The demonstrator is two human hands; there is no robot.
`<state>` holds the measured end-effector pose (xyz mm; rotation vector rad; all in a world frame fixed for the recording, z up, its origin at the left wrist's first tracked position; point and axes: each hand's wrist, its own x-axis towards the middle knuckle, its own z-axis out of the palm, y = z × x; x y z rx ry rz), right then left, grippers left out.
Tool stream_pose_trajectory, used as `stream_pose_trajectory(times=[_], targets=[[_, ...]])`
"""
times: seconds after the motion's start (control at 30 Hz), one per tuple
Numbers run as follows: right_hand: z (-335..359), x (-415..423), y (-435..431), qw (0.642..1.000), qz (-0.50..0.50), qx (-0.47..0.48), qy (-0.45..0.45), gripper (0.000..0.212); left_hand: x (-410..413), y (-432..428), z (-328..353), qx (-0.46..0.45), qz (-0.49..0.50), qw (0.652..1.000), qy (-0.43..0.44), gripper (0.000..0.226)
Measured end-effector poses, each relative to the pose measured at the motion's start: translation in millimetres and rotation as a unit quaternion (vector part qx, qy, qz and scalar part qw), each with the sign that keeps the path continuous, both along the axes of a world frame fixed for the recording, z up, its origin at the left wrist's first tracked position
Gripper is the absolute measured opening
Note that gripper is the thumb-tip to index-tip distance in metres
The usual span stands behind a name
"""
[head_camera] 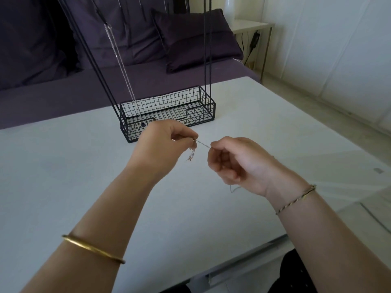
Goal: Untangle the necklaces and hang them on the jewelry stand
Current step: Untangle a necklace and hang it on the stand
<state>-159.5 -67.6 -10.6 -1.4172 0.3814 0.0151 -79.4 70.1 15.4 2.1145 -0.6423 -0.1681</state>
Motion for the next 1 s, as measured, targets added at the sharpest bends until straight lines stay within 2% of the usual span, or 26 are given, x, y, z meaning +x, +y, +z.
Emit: stream_pose_trajectory(times=[0.1, 0.2, 0.33, 0.37, 0.47, 0.57, 0.63, 0.73, 0.8, 0.9, 1.0], targets=[[0, -5, 4, 0.994, 0.095, 0.017, 0.051, 0.036, 0, 0, 1, -0.033, 0.004, 0.999, 0.034, 0.015], [-3, -7, 7, 0.984, 0.163, 0.017, 0.064, 0.03, -1, -1, 3, -0.083, -0.014, 0.991, 0.104, 0.012], [-11, -7, 11, 0.962, 0.188, -0.182, 0.08, 0.023, -3, 0, 4, -0.122, -0.032, 0.972, 0.199, 0.014], [-13, -7, 10, 0.96, 0.177, -0.201, 0.082, 0.022, -3, 0, 4, -0.124, -0.037, 0.968, 0.215, 0.014], [-12, -5, 9, 0.978, 0.086, -0.174, 0.081, 0.024, -4, 0, 3, -0.114, -0.059, 0.961, 0.243, 0.014], [-11, 0, 5, 0.986, -0.02, -0.164, 0.03, 0.021, -4, -1, 2, -0.113, -0.078, 0.957, 0.257, 0.015], [-9, 2, 4, 0.993, -0.019, -0.113, -0.001, 0.025, -4, -1, 2, -0.111, -0.085, 0.957, 0.255, 0.015], [-5, 0, 4, 0.998, 0.013, -0.062, -0.029, 0.013, -4, -1, 3, -0.105, -0.088, 0.96, 0.246, 0.015], [-5, -1, 1, 0.996, -0.015, -0.078, -0.049, 0.009, -3, 0, 3, -0.106, -0.088, 0.96, 0.242, 0.016], [-2, -3, -6, 0.985, -0.078, -0.115, -0.104, 0.014, -4, 1, 5, -0.099, -0.083, 0.963, 0.237, 0.017], [4, -7, -11, 0.977, -0.094, -0.115, -0.153, 0.018, -5, 1, 7, -0.077, -0.093, 0.968, 0.22, 0.02]])
